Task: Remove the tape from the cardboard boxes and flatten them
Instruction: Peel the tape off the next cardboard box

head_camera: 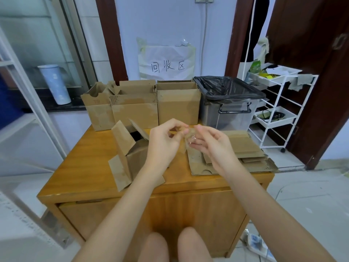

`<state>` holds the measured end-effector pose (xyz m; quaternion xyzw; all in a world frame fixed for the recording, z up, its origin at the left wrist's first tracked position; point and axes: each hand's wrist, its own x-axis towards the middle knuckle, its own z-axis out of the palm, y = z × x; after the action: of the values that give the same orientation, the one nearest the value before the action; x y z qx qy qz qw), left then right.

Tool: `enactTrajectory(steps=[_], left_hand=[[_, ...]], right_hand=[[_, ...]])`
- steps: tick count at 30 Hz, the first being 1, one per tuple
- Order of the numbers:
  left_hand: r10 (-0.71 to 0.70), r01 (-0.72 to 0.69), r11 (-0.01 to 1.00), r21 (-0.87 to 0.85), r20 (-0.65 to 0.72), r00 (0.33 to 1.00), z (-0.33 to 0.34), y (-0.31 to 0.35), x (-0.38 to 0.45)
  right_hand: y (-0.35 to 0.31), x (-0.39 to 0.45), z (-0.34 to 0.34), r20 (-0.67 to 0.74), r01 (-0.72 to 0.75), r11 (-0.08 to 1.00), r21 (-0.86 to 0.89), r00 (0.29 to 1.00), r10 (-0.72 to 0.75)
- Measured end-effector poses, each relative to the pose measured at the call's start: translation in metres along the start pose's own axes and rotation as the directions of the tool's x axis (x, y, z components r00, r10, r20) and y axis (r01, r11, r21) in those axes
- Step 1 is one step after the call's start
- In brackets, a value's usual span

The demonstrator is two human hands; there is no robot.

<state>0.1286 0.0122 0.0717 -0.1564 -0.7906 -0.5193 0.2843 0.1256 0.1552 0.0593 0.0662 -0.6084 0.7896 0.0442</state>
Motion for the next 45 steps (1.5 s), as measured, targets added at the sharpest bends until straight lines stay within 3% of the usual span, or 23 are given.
enactTrajectory(steps=[2,6,10,14,19,22,25,26,27,29,30,32,34,40,45], left_hand=[[0.063,-0.063,0.998,0.01,0.026,0.998,0.002,-0.002,-0.002],[0.147,-0.15,0.988,0.03,0.078,0.986,0.005,-0.008,-0.004],[-0.054,0.09,0.984,-0.151,0.224,0.973,0.006,-0.003,-0.007],[-0.27,0.355,0.843,-0.405,0.252,0.929,0.005,0.006,-0.004],[-0.249,0.303,0.944,-0.133,0.316,0.915,0.0,0.009,0.003],[-0.285,0.448,0.853,-0.266,0.481,0.829,-0.005,0.011,0.004],[-0.284,0.454,0.824,-0.34,0.445,0.849,-0.006,0.01,0.003],[-0.304,0.446,0.838,-0.314,0.41,0.86,-0.005,0.009,0.002],[-0.329,0.448,0.844,-0.294,0.375,0.867,-0.003,0.007,0.001],[-0.39,0.471,0.831,-0.295,0.295,0.872,0.002,0.005,-0.001],[-0.415,0.477,0.824,-0.305,0.247,0.876,0.004,0.004,-0.002],[-0.436,0.469,0.818,-0.334,0.173,0.883,0.008,0.003,-0.002],[-0.435,0.457,0.815,-0.358,0.145,0.889,0.011,0.004,-0.002],[-0.396,0.437,0.844,-0.312,0.187,0.899,0.023,0.009,-0.001],[-0.29,0.352,0.91,-0.22,0.271,0.918,0.025,0.016,0.004]], right_hand=[[-0.004,0.002,-0.002,-0.018,-0.015,0.996,0.083,1.0,0.016],[-0.008,0.003,-0.011,-0.057,0.056,0.995,0.086,0.997,-0.051],[-0.012,0.005,-0.018,-0.11,0.067,0.998,0.002,0.992,-0.066],[-0.013,0.005,-0.017,-0.114,0.094,0.994,-0.055,0.989,-0.099],[-0.016,0.004,-0.018,-0.097,0.117,0.993,-0.032,0.988,-0.12],[-0.02,0.003,-0.02,-0.016,0.122,0.992,0.02,0.992,-0.121],[-0.02,0.007,-0.022,0.052,0.077,0.995,0.064,0.995,-0.08],[-0.017,0.008,-0.022,0.016,0.118,0.993,-0.03,0.993,-0.118],[-0.014,0.009,-0.021,-0.037,0.216,0.947,-0.237,0.972,-0.231],[-0.004,0.011,-0.019,-0.009,0.408,0.679,-0.611,0.853,-0.521],[0.0,0.011,-0.019,0.017,0.455,0.578,-0.678,0.795,-0.606],[0.004,0.007,-0.018,-0.021,0.471,0.535,-0.701,0.736,-0.676],[0.006,0.002,-0.015,-0.051,0.464,0.559,-0.687,0.737,-0.674],[0.004,0.002,-0.002,-0.13,0.314,0.836,-0.45,0.903,-0.409],[-0.003,0.004,-0.012,-0.209,0.248,0.929,-0.274,0.928,-0.309]])
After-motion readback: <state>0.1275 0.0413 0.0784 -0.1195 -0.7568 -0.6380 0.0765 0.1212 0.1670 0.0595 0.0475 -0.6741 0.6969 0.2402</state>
